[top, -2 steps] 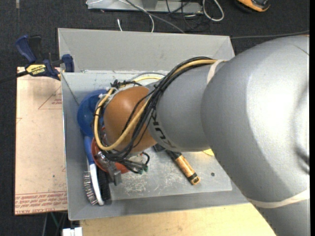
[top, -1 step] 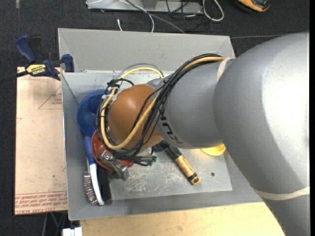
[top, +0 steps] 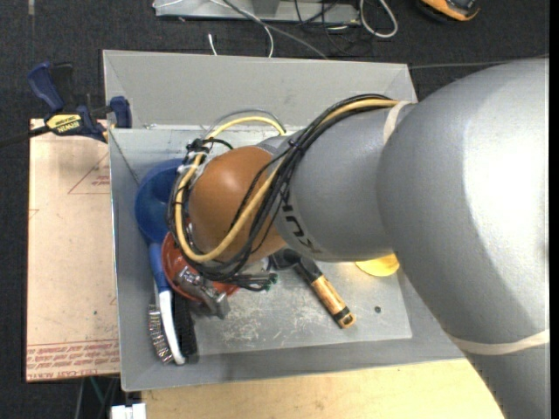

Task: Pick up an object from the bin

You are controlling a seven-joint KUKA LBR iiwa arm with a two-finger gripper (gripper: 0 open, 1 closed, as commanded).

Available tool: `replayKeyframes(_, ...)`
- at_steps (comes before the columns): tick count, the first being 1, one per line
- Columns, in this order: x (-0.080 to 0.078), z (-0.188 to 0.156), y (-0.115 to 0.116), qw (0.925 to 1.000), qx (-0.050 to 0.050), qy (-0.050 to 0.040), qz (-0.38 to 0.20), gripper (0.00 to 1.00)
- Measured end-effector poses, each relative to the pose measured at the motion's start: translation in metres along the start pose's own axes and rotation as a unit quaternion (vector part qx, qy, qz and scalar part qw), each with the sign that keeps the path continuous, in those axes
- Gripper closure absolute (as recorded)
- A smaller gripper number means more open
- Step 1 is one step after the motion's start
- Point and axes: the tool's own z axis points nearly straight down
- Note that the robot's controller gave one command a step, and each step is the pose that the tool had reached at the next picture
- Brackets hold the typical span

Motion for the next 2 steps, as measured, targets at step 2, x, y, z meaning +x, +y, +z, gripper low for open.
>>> replayKeyframes(2,0.022,0.017,-0.029,0.9872,0.006,-0.0057,-0.159,1.00)
